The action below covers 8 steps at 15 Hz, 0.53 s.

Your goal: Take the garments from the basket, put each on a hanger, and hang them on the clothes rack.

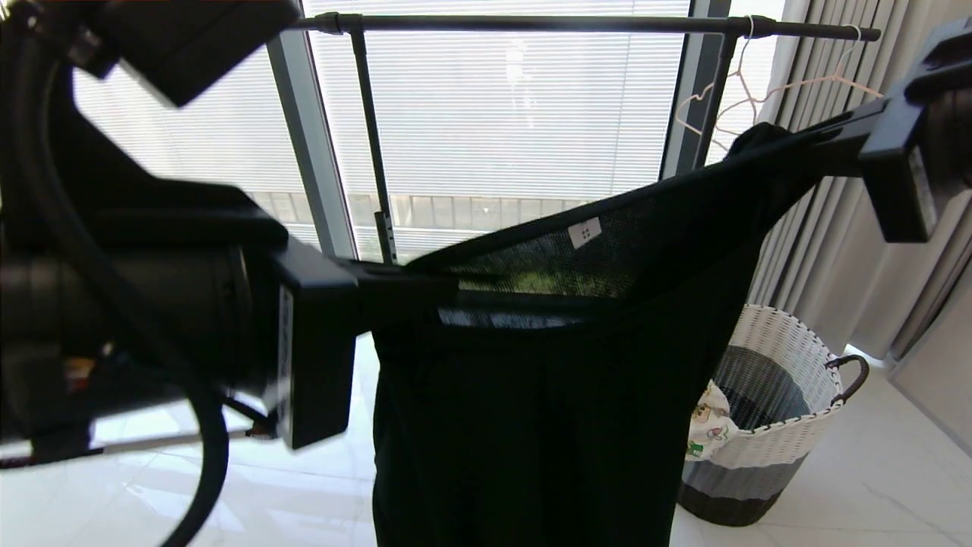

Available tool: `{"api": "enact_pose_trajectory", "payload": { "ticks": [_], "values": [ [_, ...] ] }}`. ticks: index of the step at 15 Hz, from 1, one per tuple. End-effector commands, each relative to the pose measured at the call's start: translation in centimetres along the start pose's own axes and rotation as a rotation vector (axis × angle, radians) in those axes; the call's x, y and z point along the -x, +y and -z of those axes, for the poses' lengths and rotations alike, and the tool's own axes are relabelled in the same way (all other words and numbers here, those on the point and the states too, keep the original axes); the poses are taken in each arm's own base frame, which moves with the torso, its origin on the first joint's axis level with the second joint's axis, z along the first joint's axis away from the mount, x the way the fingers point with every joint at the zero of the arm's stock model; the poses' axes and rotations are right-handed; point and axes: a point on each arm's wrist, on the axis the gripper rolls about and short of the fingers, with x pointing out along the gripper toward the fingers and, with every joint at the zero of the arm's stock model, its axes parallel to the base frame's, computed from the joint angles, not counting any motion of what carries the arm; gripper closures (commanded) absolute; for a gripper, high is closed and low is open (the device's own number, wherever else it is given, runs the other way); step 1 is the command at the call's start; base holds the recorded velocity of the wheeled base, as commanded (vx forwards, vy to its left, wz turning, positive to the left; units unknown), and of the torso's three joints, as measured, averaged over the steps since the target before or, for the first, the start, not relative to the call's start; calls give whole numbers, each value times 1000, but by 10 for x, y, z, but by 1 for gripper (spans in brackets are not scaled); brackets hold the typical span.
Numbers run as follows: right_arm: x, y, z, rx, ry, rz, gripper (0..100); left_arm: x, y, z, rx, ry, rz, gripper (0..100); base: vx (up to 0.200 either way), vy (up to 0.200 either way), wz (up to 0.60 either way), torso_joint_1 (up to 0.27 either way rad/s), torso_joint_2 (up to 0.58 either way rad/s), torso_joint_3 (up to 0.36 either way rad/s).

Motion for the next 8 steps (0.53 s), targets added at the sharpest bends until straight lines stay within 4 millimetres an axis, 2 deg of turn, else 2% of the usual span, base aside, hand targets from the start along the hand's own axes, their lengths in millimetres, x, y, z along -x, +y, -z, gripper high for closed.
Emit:
{"api": "enact_pose_trajectory", "payload": {
  "ticks": [1,3,8],
  "values": [
    [35,-6,9,2,-14,-20,100,-17,37,-29,-25,-58,-77,100,0,0,0,0,0,0],
    [49,-4,17,22,5,-66,100,-23,40,-39,-26,-76,-85,100,0,0,0,0,0,0],
    [47,1,18,40,19,-82,100,-24,37,-38,-31,-75,-69,100,0,0,0,0,0,0]
  ]
}}
